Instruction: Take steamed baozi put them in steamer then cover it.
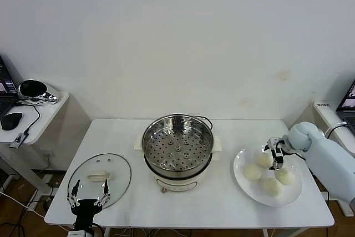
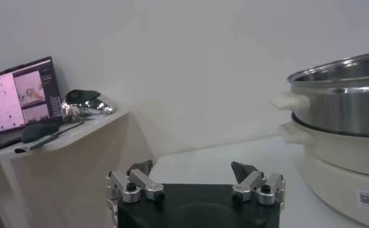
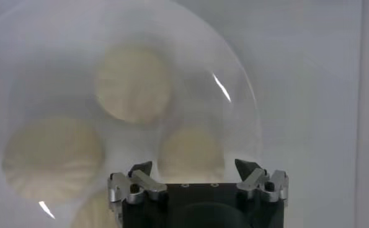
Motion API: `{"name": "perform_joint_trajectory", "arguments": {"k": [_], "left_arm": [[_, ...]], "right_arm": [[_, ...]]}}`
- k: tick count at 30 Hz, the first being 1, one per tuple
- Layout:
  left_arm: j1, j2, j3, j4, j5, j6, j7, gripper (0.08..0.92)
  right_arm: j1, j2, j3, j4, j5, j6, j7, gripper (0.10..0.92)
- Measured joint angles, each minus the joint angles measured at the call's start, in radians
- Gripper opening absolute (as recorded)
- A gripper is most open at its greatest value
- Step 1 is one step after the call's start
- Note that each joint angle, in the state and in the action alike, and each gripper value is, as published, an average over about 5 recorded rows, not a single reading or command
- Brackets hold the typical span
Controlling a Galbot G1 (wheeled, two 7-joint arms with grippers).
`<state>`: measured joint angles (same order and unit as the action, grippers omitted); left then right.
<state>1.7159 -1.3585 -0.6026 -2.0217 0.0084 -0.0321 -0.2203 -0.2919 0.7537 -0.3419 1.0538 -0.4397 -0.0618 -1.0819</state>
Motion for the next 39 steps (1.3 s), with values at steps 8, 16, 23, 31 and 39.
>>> {"name": "perform_joint_trajectory", "arguments": {"k": [8,16,23,31,39], "left_arm": [[0.004,0.000,-0.002,-0.006,0.001,0.001,-0.002,0.823],[0.009,0.003,-0.003,-0.015,0.000,0.000,-0.005,0.823],[0.002,0.008,0.000,-0.016,-0.001,0.002,-0.005,0.823],[-0.009,0.021,0.009,-0.015,-0.013,0.006,-0.004,0.823],[-0.009,0.036,0.007,-0.020,-0.026,0.006,-0.004,0.823]], "right_arm": [[0.016,0.009,-0.018,-0.012,0.008,0.006,0.001,0.640],[0.038,0.000,-0.040,-0.012,0.025,0.020,0.002,0.573],[0.089,-0.043,-0.083,0.042,0.086,0.026,-0.010,0.563],[0.264,-0.122,-0.216,0.145,0.243,0.044,-0.030,0.568],[0.530,-0.096,-0.415,0.179,0.413,0.081,-0.026,0.568]]}}
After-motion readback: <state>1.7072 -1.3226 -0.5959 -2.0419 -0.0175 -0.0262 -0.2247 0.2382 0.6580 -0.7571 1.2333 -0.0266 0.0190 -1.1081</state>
